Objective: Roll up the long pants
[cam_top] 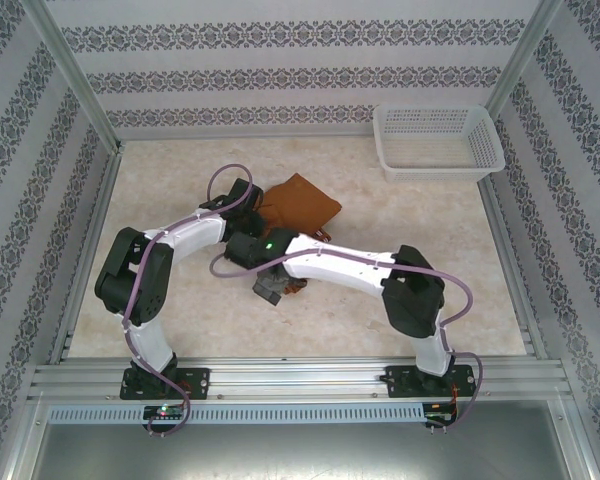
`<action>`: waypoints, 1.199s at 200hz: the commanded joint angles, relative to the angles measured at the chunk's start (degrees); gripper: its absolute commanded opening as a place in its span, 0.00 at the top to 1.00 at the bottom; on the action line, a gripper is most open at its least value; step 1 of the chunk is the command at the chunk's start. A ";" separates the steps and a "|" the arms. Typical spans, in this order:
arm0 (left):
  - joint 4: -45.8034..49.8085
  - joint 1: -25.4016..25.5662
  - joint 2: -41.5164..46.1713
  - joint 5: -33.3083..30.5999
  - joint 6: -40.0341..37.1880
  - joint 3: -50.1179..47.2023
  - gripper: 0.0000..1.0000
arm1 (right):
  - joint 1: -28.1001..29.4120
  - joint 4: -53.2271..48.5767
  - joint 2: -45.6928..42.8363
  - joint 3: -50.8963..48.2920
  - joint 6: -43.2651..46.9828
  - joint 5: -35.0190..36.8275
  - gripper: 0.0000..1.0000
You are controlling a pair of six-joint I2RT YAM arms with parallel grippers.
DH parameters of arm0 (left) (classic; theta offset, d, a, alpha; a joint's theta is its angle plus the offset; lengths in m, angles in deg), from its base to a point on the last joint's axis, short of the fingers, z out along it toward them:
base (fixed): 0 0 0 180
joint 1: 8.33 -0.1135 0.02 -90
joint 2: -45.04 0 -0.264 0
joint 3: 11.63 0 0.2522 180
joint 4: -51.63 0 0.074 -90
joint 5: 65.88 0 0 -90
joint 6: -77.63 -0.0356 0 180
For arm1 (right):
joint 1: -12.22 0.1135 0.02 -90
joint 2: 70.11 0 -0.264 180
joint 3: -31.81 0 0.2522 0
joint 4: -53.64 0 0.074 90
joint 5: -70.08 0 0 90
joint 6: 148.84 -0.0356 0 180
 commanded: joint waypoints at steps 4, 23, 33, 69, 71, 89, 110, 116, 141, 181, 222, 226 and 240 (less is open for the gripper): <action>3.62 0.62 -1.93 2.73 -0.10 -0.50 1.00 | 1.98 2.11 3.80 0.48 -0.62 13.74 0.02; 3.89 0.70 -1.49 2.55 -0.12 -0.53 1.00 | 3.52 3.52 6.56 1.44 -0.72 20.30 0.02; 3.95 0.66 -1.37 2.72 -0.07 -0.45 1.00 | 4.07 4.01 7.96 2.22 -0.48 22.80 0.02; 4.42 0.66 -1.43 2.95 -0.07 -0.16 1.00 | 7.55 4.21 10.60 4.27 0.78 34.12 0.02; 4.38 0.67 -1.47 3.02 -0.09 -0.10 1.00 | 7.71 4.09 10.67 4.36 0.82 34.55 0.02; 4.44 0.68 -1.61 2.90 -0.08 -0.12 1.00 | 9.30 2.40 10.48 5.32 0.31 36.49 0.02; 4.51 0.69 -2.13 3.37 0.00 0.11 1.00 | 11.45 1.01 9.85 6.16 0.48 41.21 0.02; 4.43 0.69 -2.26 3.55 0.18 0.10 1.00 | 11.88 1.02 9.88 6.10 1.08 43.03 0.02; 4.07 0.69 -2.88 4.45 0.67 0.20 1.00 | 12.27 0.19 11.09 5.77 1.20 45.71 0.02; 4.40 0.62 -2.30 4.49 0.43 0.43 1.00 | 10.38 2.60 15.51 2.61 0.53 42.08 0.02; 4.77 0.65 -1.90 4.50 0.18 0.28 1.00 | 5.04 8.90 19.60 -0.24 3.53 36.41 0.03; 4.75 0.70 -1.91 4.49 0.21 0.44 1.00 | 4.60 9.57 20.00 -0.47 4.13 36.19 0.04; 4.93 0.61 -1.65 4.49 0.12 0.34 1.00 | 3.10 11.51 20.80 -1.15 6.36 34.93 0.11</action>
